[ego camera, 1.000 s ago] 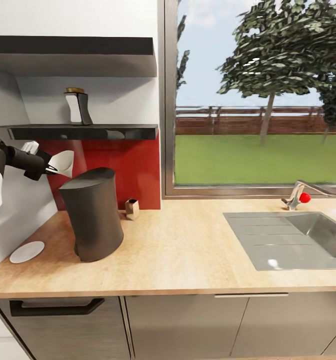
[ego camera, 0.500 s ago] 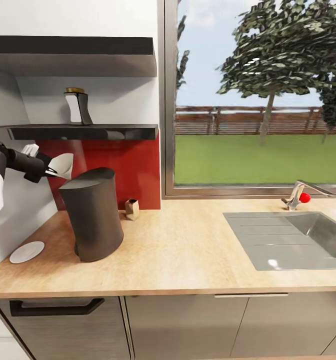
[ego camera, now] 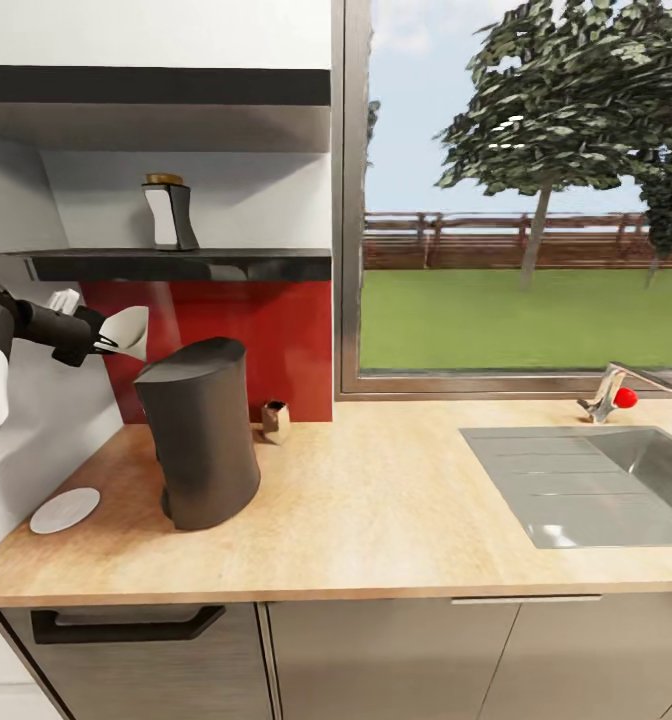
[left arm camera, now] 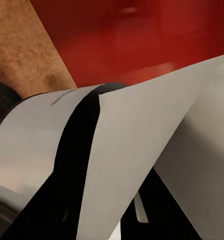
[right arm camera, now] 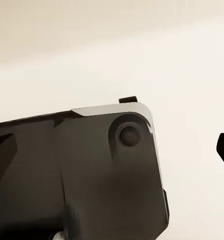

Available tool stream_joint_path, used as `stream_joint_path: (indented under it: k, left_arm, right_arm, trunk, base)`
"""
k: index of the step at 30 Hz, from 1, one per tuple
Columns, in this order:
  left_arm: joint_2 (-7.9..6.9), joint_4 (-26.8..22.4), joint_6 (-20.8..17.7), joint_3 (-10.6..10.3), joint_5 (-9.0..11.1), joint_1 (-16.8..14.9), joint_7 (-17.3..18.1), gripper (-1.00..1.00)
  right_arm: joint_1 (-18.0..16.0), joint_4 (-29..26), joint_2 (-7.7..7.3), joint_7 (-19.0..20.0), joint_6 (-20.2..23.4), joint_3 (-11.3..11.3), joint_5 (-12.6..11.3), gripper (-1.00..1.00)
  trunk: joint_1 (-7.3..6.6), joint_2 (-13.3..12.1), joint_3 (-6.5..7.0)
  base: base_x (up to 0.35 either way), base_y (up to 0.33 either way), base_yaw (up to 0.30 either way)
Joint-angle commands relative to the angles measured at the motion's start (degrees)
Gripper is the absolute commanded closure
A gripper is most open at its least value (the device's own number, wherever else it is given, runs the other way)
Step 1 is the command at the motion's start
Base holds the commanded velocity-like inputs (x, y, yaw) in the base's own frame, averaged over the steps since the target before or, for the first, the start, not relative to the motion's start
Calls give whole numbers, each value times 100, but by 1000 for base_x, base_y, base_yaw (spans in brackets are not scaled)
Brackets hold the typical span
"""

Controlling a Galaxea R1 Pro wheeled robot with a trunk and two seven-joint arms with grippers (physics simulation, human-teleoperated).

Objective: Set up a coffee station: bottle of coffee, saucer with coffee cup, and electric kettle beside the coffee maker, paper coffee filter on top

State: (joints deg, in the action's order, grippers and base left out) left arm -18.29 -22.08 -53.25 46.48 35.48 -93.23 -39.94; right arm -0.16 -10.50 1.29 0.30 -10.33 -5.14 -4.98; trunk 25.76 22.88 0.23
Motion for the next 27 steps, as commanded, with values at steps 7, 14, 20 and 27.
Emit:
stream_joint_path:
  k: [7,14,20,27]
  left_arm:
    - [1,-7,-10,19,47,-3,-49,100]
    - [1,6,-10,19,41,-3,-49,100]
    - [1,44,-10,19,28,4,-49,100]
    - [-7,54,-3,19,19,6,-49,100]
  right_arm:
    - [-2,7,3,5,-22,-22,-46,-100]
    - [-2,9,3,5,-22,-22,-46,-100]
    - [-2,12,7,5,-22,-22,-46,-100]
    - [-2,13,3,5,-22,-22,-46,-100]
  trunk:
    - [2,4,-2]
    - [2,4,-2]
    - [2,4,-2]
    - [2,4,-2]
  base:
    - [1,3,-138]
    - [0,0,-65]
    - [0,0,-22]
    - [0,0,-113]
